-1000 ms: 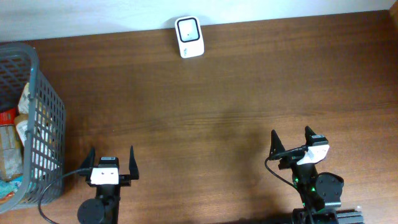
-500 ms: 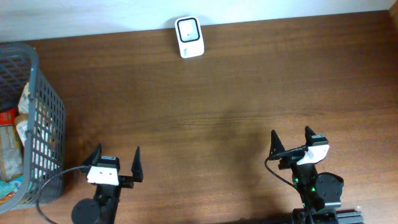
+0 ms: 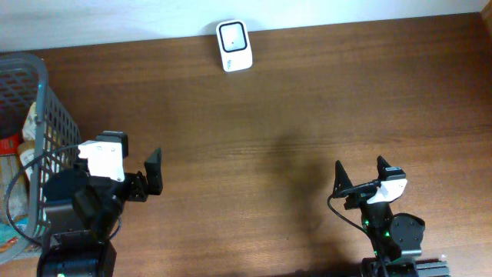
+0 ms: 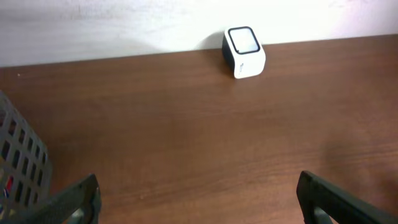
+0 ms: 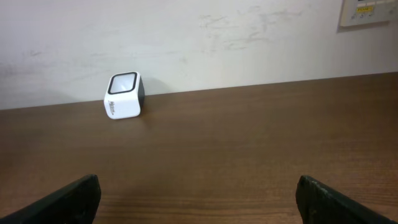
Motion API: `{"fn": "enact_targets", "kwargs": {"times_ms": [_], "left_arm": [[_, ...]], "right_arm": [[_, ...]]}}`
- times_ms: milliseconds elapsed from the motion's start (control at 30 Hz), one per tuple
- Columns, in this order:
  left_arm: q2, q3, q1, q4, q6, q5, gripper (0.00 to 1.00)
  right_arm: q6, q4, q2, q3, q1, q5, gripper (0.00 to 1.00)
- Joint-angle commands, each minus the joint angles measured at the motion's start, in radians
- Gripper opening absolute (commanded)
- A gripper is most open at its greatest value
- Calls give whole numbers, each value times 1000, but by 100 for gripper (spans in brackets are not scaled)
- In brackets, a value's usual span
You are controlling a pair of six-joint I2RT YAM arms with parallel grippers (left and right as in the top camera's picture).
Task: Scan the item barcode
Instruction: 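Reach the left gripper into the grey basket toward the items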
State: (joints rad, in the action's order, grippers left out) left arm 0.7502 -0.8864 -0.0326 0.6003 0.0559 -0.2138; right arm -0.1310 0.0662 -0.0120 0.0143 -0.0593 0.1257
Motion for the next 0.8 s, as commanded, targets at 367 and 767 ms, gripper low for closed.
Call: {"fn": "enact_targets", "kwargs": {"times_ms": [367, 767], "left_arm": [[491, -379, 4, -248, -6, 45, 99], [493, -379, 4, -108, -45, 60, 99]], "right_arm": [[0, 0, 6, -9, -7, 10, 99], [0, 0, 6, -9, -7, 10, 99]]}}
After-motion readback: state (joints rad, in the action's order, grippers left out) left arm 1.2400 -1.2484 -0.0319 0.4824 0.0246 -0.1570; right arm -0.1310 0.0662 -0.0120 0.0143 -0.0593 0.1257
